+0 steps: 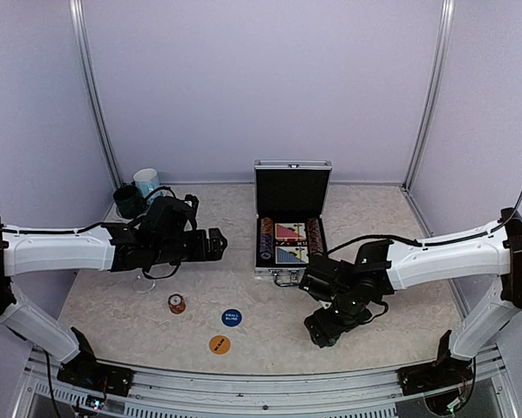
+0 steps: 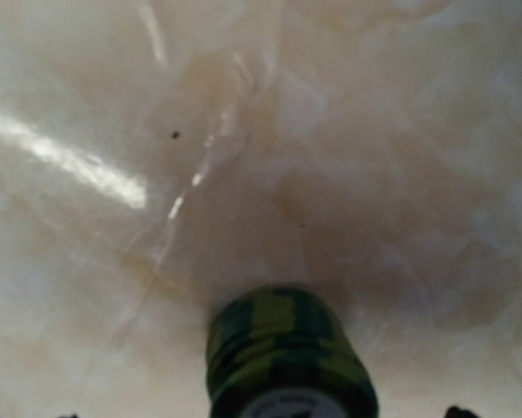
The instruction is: Pack up texas hold em set
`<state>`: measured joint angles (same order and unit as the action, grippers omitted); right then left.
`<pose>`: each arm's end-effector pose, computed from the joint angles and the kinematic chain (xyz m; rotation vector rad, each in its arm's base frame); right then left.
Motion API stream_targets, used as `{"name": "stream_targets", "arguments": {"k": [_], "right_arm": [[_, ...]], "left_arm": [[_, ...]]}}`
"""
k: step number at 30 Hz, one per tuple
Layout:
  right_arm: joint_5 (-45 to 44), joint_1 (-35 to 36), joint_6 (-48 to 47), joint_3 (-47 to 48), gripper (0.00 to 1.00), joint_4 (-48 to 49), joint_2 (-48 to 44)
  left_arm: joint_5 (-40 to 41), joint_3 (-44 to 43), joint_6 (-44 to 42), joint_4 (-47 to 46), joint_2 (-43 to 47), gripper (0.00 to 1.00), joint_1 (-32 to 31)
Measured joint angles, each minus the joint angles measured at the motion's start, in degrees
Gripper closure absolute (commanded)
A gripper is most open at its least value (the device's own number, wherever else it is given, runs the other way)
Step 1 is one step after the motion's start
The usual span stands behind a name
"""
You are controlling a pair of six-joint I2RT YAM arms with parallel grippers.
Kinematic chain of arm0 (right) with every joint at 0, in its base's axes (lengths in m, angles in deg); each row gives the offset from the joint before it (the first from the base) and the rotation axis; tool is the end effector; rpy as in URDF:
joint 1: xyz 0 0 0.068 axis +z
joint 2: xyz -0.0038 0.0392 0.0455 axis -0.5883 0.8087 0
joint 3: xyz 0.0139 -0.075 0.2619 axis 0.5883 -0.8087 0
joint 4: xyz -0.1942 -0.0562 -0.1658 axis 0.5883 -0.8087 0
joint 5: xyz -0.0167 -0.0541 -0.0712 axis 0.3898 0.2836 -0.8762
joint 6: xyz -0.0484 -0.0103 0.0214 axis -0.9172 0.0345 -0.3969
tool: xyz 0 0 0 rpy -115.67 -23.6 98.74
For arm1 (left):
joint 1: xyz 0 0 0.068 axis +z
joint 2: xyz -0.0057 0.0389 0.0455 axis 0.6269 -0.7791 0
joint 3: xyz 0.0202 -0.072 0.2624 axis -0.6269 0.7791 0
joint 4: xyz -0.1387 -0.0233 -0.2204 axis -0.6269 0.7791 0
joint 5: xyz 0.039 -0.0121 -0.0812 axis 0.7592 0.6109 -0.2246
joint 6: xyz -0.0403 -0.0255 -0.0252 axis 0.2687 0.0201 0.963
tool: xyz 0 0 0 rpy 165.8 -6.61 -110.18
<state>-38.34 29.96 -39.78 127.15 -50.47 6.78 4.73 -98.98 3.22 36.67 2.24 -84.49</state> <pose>0.1137 0.2493 0.1890 -0.6232 2.9307 0.1264 0.2194 -0.2127 0.2295 0.0933 2.2650 -0.4978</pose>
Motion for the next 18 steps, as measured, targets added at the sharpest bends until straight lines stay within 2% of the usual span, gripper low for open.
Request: {"name": "stream_targets", "arguments": {"k": [18], "right_arm": [[1.22, 0.00, -1.40, -1.95, 0.24, 4.35, 5.01]], "left_arm": [[-0.79, 0.22, 0.00, -0.48, -0.02, 0.01, 0.00]]}}
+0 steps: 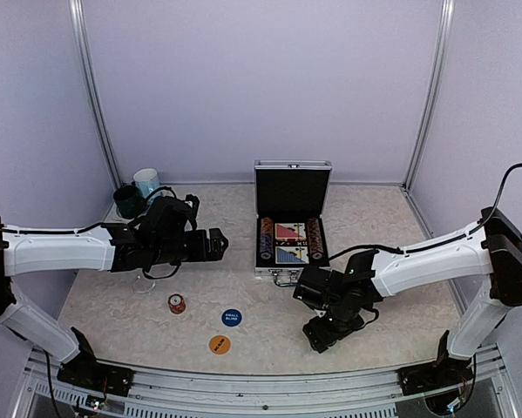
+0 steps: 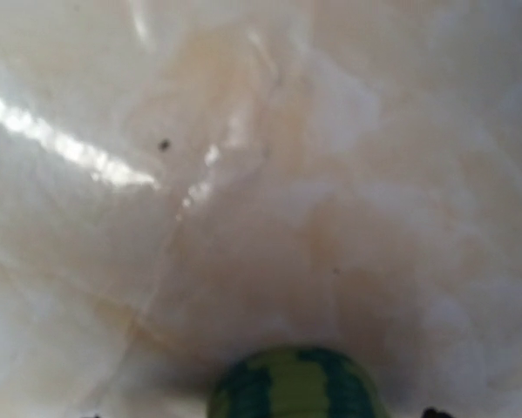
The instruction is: Pack up texas hold em set
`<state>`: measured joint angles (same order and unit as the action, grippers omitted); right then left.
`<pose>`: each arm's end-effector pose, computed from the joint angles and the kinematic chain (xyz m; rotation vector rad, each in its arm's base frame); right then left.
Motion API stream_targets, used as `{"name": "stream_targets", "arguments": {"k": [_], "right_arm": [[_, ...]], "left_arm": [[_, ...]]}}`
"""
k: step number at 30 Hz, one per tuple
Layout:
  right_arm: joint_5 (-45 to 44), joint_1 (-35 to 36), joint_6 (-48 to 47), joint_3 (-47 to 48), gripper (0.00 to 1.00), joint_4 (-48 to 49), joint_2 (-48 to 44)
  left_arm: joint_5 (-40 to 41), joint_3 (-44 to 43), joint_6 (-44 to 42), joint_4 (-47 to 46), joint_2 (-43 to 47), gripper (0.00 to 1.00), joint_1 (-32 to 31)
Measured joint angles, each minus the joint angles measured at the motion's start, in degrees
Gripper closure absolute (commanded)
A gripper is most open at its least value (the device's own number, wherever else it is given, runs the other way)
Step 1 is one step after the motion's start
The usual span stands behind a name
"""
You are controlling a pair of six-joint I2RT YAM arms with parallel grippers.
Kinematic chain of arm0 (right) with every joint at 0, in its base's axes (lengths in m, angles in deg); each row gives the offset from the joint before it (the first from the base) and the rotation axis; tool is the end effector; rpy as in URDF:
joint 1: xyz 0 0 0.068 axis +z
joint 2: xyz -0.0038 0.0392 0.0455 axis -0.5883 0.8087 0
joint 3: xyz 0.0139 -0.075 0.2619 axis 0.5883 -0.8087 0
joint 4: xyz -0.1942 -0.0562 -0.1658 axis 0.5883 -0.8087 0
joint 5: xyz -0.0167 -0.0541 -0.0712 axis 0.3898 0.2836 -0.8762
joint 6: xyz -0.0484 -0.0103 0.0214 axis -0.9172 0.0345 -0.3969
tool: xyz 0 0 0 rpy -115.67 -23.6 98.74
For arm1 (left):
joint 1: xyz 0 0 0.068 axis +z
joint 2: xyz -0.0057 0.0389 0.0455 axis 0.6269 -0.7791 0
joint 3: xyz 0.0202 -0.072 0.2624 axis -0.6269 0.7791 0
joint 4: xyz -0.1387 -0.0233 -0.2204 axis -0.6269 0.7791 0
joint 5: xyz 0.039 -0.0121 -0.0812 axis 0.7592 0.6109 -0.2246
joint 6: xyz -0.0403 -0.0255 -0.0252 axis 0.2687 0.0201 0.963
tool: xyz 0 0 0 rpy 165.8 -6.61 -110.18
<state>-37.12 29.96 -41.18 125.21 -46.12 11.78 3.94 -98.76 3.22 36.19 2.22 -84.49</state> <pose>0.1157 0.2557 0.1592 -0.6726 2.9652 0.0898 0.2191 -0.2131 0.2288 0.1003 2.2663 -0.5142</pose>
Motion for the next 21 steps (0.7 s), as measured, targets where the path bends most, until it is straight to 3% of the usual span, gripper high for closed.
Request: {"name": "stream_targets", "arguments": {"k": [21], "right_arm": [[0.07, -0.50, -0.98, -1.60, 0.53, 1.49, 0.61]], "left_arm": [[-0.04, 0.00, -0.02, -0.35, 0.00, 0.01, 0.00]]}}
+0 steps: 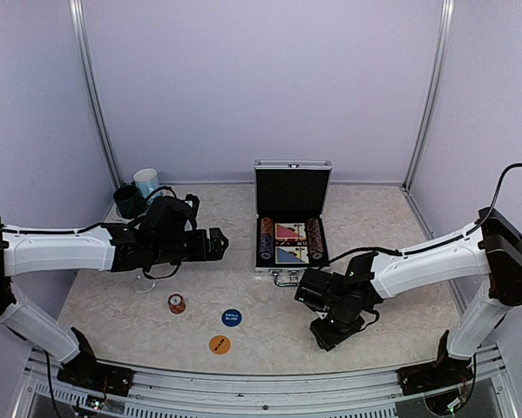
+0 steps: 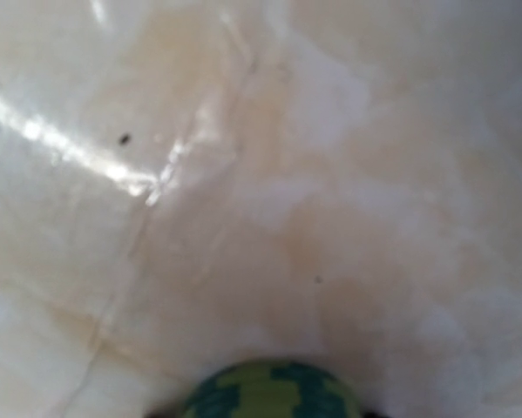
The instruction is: Pack up texas hold em set
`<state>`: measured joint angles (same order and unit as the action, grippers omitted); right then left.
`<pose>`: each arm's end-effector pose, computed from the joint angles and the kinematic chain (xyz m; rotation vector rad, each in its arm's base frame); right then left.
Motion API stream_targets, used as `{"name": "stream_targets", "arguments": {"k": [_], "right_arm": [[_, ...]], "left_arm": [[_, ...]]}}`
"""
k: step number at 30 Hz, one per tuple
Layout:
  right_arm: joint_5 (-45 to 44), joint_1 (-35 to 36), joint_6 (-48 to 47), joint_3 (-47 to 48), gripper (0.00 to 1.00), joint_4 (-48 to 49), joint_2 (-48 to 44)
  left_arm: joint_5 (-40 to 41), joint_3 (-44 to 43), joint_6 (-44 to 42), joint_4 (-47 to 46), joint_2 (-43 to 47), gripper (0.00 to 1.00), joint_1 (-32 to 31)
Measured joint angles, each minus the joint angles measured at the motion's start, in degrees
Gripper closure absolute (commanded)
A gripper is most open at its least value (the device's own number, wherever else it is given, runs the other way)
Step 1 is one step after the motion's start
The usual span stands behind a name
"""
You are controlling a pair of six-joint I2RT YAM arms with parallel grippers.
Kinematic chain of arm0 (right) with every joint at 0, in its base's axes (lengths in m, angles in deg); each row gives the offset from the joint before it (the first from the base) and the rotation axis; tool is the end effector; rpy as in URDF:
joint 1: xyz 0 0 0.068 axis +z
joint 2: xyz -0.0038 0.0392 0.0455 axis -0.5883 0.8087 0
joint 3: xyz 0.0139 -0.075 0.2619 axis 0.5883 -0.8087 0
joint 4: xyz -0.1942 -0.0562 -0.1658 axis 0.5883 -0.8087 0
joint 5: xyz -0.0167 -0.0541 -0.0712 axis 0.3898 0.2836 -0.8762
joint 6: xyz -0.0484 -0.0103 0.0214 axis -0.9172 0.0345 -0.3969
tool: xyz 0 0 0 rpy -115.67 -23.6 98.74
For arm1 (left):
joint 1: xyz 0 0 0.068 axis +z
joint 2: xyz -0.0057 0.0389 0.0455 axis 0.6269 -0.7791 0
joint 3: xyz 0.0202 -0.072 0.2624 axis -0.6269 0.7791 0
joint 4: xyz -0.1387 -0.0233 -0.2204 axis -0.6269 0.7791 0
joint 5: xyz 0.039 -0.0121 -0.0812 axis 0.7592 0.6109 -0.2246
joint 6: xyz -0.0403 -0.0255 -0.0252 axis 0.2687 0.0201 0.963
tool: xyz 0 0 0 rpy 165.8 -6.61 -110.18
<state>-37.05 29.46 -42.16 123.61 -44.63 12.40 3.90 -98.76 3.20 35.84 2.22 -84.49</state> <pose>0.1167 0.2521 0.1500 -0.6875 2.9704 0.0738 0.2194 -0.2134 0.2294 0.0999 2.2611 -0.5189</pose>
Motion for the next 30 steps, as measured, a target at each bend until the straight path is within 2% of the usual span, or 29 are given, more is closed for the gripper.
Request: {"name": "stream_targets", "arguments": {"k": [5, 8, 15, 30], "right_arm": [[0.02, 0.00, -0.26, 0.00, 0.59, -0.11, 0.00], [0.02, 0.00, -0.24, 0.00, 0.67, -0.15, 0.00], [0.04, 0.00, -0.50, 0.00, 0.99, -0.13, 0.02], [-1.22, -2.01, -2.73, 3.80, 1.00, -0.15, 3.28]], "left_arm": [[0.00, 0.00, 0.00, 0.00, 0.00, 0.01, 0.00], [0.00, 0.00, 0.00, 0.00, 0.00, 0.01, 0.00], [0.02, 0.00, -0.02, 0.00, -0.02, 0.01, 0.00], [0.04, -0.07, -0.07, 0.04, -0.11, 0.01, 0.00]]}}
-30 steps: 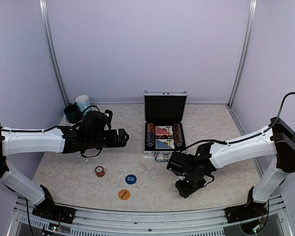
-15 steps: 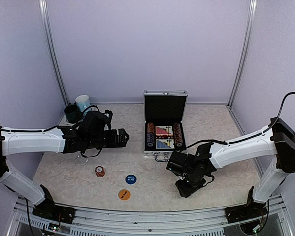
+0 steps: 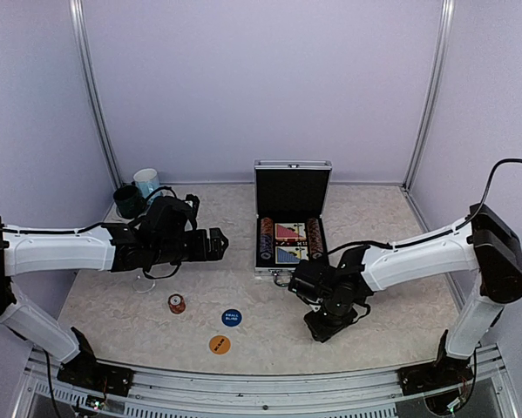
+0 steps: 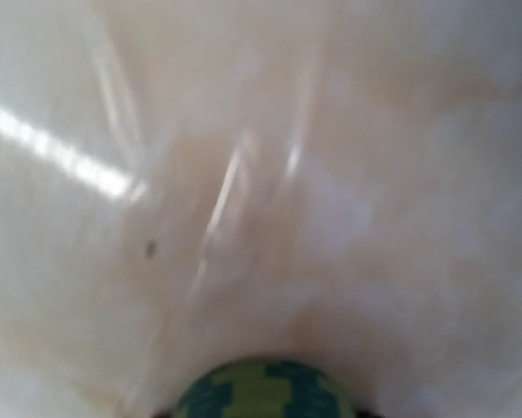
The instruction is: Pack up texas hold em set
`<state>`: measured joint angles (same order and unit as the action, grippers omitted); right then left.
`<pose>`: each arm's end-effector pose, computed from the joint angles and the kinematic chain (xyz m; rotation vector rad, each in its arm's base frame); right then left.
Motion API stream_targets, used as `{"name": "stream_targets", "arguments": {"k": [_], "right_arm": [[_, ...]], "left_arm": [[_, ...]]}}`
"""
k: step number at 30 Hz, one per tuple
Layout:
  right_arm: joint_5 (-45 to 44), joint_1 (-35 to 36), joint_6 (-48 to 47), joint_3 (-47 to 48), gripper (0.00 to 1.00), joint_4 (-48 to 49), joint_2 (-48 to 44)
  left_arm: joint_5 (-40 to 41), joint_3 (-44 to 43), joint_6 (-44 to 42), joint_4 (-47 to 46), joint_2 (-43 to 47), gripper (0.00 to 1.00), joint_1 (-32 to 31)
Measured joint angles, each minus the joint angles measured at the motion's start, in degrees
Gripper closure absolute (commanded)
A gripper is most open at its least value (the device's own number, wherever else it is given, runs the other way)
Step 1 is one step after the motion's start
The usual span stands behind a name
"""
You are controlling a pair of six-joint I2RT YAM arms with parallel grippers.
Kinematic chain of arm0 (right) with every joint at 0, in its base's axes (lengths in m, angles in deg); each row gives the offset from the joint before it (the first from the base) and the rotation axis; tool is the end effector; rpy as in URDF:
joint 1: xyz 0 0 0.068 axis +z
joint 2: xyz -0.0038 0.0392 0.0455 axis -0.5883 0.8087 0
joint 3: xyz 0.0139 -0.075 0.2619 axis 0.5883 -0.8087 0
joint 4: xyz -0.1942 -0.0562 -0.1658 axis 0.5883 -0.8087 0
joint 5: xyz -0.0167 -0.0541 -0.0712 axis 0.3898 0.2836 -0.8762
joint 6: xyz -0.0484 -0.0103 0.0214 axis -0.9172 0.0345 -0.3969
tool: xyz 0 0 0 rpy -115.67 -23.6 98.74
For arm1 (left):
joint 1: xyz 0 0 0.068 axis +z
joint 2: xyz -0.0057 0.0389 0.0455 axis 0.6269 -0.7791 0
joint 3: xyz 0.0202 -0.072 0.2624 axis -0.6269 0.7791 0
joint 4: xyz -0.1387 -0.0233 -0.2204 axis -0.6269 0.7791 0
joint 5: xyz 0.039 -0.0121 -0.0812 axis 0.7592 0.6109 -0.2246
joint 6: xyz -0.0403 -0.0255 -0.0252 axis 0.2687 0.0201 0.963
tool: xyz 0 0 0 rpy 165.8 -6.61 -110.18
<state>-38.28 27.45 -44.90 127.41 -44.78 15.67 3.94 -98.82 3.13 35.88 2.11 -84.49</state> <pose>0.1336 0.2625 0.1504 -0.6994 2.9448 0.0543 0.2197 -0.2136 0.2291 0.1012 2.2620 -0.5165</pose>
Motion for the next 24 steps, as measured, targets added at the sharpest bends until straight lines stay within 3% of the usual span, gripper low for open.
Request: {"name": "stream_targets", "arguments": {"k": [13, 24], "right_arm": [[-2.32, -4.74, -5.51, 5.75, 1.00, 2.91, 4.55], [-4.74, -4.81, -8.92, 12.13, 1.00, 0.09, 4.92]], "left_arm": [[-0.48, 0.00, 0.22, -0.04, -0.15, 0.01, 0.42], [-5.44, 0.68, 2.19, -2.97, -1.33, 0.01, 2.32]]}}
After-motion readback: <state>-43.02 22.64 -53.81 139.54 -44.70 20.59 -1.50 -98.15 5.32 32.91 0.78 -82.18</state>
